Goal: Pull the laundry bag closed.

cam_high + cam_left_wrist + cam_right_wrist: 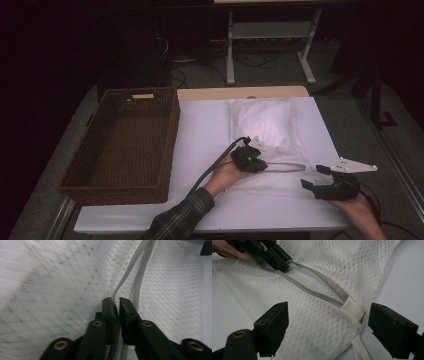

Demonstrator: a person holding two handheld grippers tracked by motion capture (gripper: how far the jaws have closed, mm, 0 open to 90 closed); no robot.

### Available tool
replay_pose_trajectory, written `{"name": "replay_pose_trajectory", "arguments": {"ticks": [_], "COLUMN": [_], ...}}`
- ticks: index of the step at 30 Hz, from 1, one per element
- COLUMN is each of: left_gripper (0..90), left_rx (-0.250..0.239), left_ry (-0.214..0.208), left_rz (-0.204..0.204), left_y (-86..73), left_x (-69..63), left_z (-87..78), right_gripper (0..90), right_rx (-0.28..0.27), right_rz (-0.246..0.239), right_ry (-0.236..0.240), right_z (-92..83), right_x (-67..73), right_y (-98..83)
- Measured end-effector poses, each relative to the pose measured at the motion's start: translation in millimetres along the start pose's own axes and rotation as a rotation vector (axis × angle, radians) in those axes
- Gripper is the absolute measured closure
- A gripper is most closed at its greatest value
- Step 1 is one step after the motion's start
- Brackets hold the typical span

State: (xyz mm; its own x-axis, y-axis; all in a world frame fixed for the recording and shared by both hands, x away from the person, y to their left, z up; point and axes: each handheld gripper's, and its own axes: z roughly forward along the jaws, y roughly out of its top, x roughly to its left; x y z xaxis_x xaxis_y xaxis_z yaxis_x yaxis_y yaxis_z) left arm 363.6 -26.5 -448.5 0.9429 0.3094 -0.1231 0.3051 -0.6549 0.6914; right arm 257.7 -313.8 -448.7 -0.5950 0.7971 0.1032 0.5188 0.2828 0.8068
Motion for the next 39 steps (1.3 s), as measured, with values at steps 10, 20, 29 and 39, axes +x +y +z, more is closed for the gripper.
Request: {"name": "replay_pose_trajectory", "arguments": {"ticks": [10,20,29,39], "left_gripper": [45.3,34.8,29.5,14.1], "left_rx": [-0.064,-0.118,-0.124,-0.131], "left_ry": [-0.026,0.042,0.1,0.177], "left_rz": [-0.01,-0.046,-0.08,-0.12], "left_y": [2.0,-18.7,-44.4,-74.6], "left_x": [-9.9,-14.9,-17.0,-25.2], "left_z": [-21.1,-65.9,-91.4,-109.6], "right_gripper": [16.0,15.9,15.9,14.9], "right_rx": [-0.014,-0.016,-0.019,-0.008], "right_rz": [-0.022,-0.068,-0.095,-0.129], "right_ry": [0.023,0.081,0.124,0.169], "right_z": [3.0,11.1,16.1,24.6], "right_x": [2.2,9.2,13.7,20.7], "right_y": [8.7,21.9,29.8,44.2]}}
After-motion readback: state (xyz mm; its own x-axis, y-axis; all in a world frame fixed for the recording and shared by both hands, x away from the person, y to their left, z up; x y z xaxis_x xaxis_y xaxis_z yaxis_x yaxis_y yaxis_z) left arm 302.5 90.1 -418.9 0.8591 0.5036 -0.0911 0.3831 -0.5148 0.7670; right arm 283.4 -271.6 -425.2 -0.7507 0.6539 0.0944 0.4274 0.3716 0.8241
